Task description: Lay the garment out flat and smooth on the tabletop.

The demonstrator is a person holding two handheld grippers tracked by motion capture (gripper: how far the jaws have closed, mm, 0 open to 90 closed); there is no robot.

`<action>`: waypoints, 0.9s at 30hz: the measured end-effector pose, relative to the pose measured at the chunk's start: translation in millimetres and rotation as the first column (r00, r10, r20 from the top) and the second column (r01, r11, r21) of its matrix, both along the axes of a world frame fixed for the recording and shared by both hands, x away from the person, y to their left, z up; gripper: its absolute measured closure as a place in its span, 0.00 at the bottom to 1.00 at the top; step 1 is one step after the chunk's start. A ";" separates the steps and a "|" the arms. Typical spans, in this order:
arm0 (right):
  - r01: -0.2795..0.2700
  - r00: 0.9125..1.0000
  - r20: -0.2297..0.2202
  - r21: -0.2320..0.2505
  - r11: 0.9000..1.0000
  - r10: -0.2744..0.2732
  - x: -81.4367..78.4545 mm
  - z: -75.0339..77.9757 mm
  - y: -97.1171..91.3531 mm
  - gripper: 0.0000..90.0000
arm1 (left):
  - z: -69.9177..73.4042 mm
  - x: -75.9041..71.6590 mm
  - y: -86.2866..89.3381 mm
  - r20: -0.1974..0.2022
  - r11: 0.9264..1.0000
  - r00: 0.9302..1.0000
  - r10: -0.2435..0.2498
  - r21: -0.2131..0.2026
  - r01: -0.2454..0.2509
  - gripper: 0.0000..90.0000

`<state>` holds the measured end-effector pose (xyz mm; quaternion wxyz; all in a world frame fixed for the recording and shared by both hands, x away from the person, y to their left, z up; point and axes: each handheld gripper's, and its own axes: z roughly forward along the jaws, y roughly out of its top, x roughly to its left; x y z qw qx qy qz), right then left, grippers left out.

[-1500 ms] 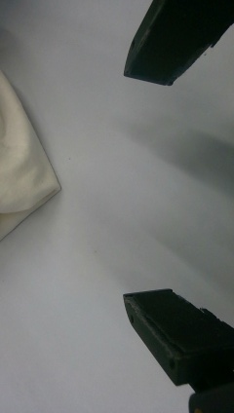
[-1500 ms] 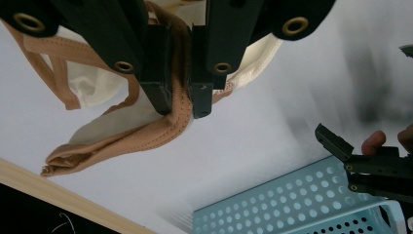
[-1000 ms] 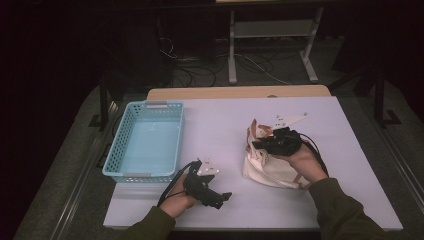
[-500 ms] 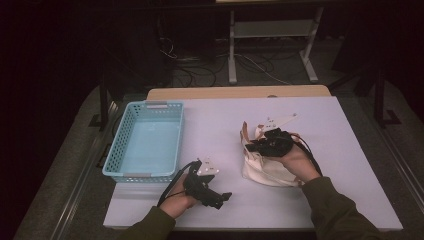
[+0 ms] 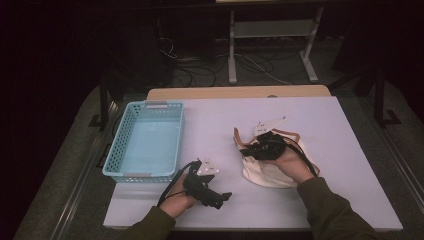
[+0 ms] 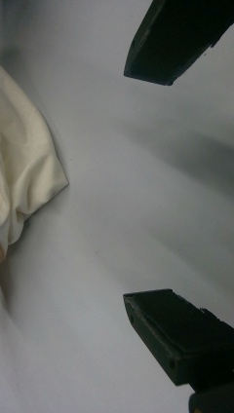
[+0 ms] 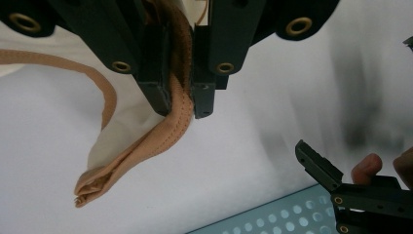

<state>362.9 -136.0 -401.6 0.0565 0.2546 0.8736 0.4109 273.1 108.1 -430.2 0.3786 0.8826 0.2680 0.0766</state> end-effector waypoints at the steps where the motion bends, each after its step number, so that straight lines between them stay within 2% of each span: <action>1: -0.004 1.000 -0.003 -0.004 1.000 0.004 0.3 -0.6 1.8 0.89 | 0.0 -0.1 -0.1 -0.001 1.000 1.000 0.003 -0.002 -0.003 0.00; 19: -0.035 0.998 -0.046 -0.035 0.999 0.033 7.9 -13.9 28.2 0.89 | -0.3 -0.2 -0.7 -0.005 1.000 1.000 0.004 -0.007 -0.004 0.00; 27: -0.043 0.997 -0.060 -0.051 0.998 0.040 9.7 -19.1 33.1 0.88 | -0.5 -0.4 -1.3 -0.005 1.000 1.000 0.003 -0.009 -0.003 0.00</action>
